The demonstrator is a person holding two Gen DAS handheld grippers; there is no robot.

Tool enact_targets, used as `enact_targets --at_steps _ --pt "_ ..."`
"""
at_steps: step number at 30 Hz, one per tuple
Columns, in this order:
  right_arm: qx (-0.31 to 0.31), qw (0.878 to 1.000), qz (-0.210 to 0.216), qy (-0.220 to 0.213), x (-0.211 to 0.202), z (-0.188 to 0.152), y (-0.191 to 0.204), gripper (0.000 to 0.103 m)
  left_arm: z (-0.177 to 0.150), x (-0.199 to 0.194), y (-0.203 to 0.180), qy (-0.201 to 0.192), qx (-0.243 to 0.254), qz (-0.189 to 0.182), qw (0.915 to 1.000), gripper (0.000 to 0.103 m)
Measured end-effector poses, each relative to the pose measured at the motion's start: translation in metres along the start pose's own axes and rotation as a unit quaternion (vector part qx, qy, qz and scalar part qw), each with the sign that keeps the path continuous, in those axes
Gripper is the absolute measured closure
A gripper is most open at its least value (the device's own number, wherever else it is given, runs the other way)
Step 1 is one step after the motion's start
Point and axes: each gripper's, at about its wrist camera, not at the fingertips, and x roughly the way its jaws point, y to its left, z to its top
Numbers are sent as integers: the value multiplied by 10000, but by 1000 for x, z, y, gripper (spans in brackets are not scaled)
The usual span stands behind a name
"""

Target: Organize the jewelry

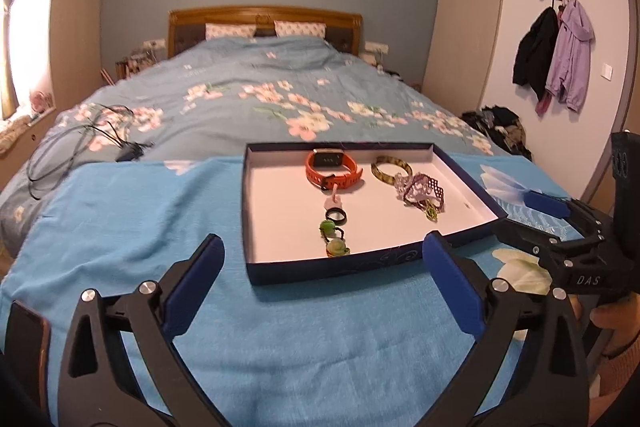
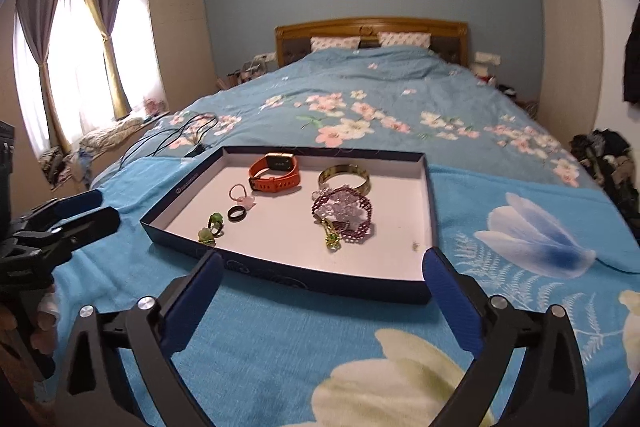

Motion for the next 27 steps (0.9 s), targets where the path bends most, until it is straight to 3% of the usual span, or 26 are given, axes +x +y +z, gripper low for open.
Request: enact_targets --at_steps 10,27 --pt "-94 9963 -384 -763 -43 -15 12 7 -18 -54 -5 -740 -47 513 9959 5" --pt "-129 9877 -625 -1430 -80 -25 22 7 -29 -106 -28 -1403 62 601 9883 5"
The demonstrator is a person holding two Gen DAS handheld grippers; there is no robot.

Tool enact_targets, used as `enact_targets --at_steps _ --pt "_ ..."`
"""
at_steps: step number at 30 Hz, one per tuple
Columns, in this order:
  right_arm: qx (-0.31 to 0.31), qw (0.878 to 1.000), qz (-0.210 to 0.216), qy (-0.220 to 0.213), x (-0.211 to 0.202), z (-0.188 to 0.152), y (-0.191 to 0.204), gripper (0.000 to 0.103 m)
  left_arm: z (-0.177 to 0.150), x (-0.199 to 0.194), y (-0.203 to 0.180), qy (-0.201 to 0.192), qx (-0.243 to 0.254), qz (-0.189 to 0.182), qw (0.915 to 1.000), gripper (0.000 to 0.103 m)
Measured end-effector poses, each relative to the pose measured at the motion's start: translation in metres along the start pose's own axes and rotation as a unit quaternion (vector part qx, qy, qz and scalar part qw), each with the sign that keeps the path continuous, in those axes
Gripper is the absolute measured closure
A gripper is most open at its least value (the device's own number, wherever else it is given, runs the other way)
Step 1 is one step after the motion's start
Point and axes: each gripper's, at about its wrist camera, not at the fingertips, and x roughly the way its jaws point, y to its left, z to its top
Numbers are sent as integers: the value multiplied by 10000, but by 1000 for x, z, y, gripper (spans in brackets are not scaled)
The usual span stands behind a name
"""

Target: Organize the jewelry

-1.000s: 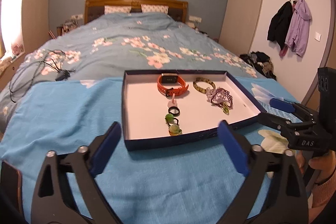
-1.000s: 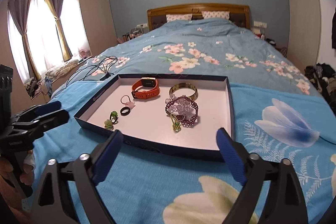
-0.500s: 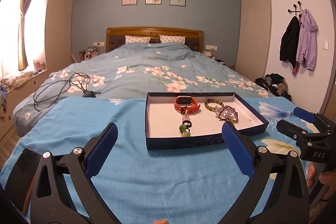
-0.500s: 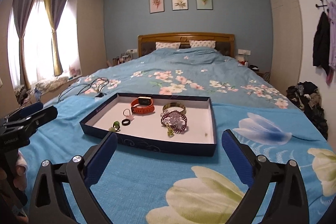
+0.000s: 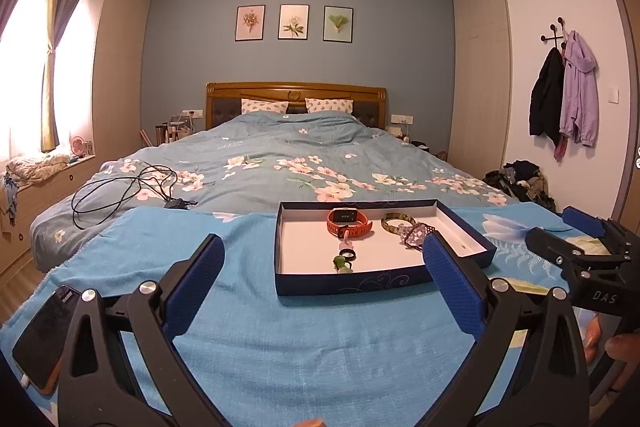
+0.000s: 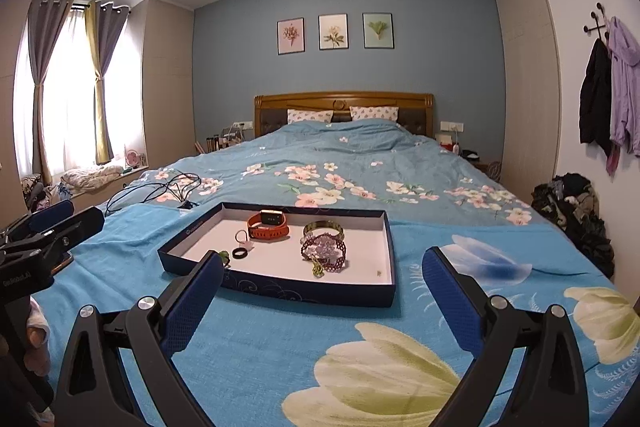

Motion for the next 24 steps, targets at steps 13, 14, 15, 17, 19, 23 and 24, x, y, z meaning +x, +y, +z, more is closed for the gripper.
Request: enact_targets --at_steps 13,14,15,17,19,23,24 --pt "-11 9997 -40 -239 -15 2 1 7 0 -9 -2 -95 11 14 10000 5" --pt "-12 9997 -40 -246 -15 2 1 7 0 -9 -2 -97 10 19 10000 5" --pt "-17 9997 -43 -252 -16 2 1 7 1 -9 -2 -99 7 16 9999 5" --pt "-26 9997 -47 -259 -16 1 1 7 1 -9 -2 -103 10 23 9999 5" --pt "-27 9996 -55 -259 -17 1 1 7 0 -10 -2 -119 9 18 9999 5" --pt "-21 9997 -43 -254 -16 1 1 7 1 -12 -2 -139 0 24 9999 5" --pt "-24 9997 -49 -254 -16 1 1 7 1 -12 -2 -141 -1 32 9999 5"
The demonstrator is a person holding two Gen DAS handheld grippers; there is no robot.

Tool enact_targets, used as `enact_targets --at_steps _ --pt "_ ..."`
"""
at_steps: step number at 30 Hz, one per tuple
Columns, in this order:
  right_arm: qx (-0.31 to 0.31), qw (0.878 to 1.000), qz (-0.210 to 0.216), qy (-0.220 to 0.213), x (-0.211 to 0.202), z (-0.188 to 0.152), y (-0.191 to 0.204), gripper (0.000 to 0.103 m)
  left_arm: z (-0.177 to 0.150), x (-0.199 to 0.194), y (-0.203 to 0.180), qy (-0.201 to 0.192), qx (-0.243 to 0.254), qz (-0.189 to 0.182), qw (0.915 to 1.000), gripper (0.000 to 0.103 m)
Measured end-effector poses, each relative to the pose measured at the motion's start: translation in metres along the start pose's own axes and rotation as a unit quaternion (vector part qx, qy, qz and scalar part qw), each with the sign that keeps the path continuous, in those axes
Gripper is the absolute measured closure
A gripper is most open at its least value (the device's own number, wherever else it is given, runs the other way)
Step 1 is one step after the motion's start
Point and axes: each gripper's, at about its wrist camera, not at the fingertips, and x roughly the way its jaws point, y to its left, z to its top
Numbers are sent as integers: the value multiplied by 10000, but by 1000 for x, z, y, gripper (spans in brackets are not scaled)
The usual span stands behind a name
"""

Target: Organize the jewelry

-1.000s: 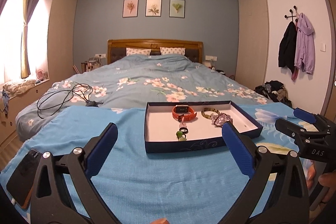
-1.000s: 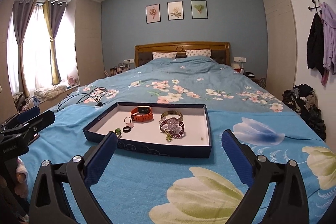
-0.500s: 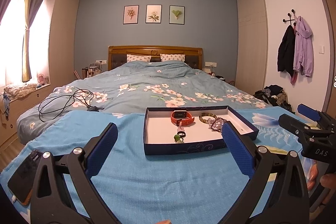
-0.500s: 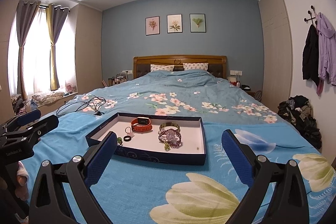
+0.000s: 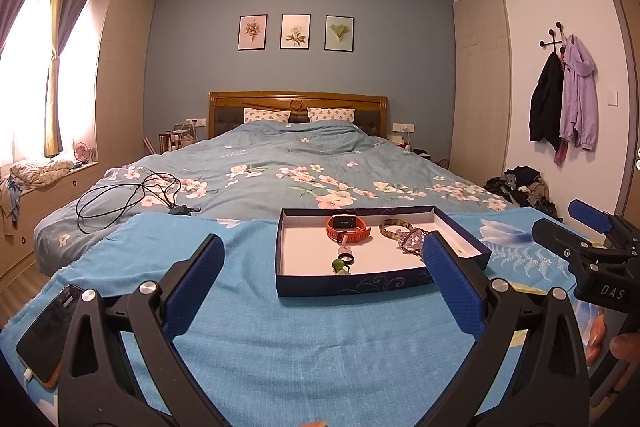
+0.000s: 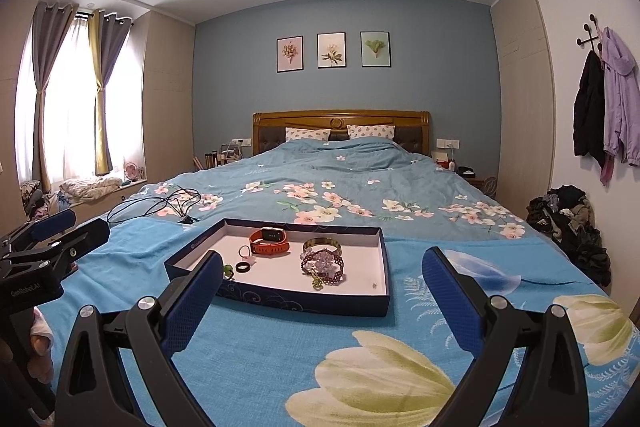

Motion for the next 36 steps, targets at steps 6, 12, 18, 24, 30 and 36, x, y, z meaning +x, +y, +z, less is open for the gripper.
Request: enact_targets --at_steps 6,12,18,24,30,36 --pt "10 10000 -9 -18 -2 1 0 7 0 -2 0 3 8 -27 10000 5" --pt "0 10000 -10 -25 -3 1 0 7 1 -3 -1 -18 22 -19 10000 5" --pt "-6 10000 -22 -48 -3 2 0 7 1 -2 0 -20 19 -23 10000 5" --pt "-9 10000 -22 -65 -2 3 0 7 1 -2 0 -27 18 -20 10000 5" --pt "-12 10000 -27 -86 -3 4 -1 7 0 -2 0 -15 14 -25 10000 5" --pt "-16 10000 -23 -91 -3 5 -1 7 -1 -3 -2 -10 18 -38 10000 5"
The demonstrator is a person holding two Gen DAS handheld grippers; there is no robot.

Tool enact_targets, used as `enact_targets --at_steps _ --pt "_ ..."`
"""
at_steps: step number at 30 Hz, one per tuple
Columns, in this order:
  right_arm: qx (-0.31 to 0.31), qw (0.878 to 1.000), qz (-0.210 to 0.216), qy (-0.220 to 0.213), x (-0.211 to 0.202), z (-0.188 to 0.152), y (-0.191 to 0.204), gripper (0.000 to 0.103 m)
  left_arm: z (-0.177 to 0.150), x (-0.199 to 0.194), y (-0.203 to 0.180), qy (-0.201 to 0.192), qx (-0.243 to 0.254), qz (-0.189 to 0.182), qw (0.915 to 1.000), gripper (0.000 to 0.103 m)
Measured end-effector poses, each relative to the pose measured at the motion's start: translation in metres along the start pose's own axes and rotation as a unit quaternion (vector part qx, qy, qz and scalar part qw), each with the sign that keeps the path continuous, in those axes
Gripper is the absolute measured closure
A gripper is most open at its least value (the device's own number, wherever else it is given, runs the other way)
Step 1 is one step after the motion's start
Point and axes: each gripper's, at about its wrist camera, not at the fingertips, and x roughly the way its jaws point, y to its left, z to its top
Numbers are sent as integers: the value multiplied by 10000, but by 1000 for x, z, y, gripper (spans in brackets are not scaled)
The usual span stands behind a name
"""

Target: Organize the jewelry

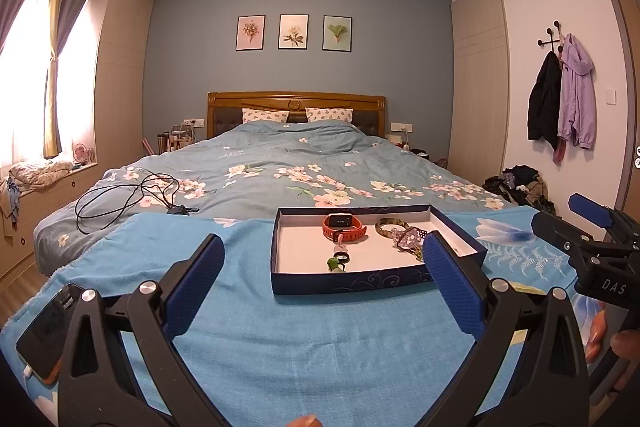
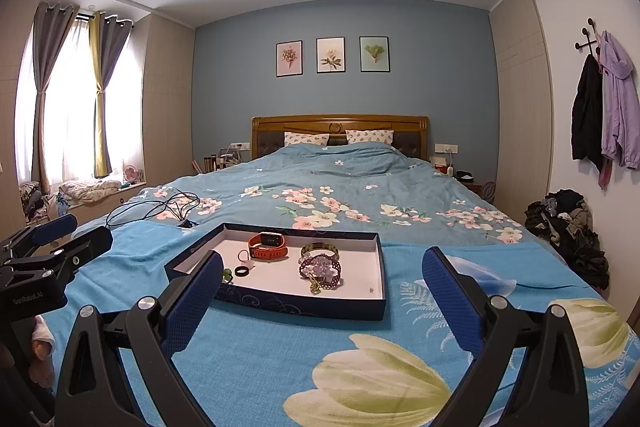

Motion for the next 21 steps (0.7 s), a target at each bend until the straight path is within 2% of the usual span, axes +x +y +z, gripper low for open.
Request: enact_targets --at_steps 21 --pt "4 10000 -14 -2 1 1 -1 7 -5 2 2 77 -57 -28 10000 5"
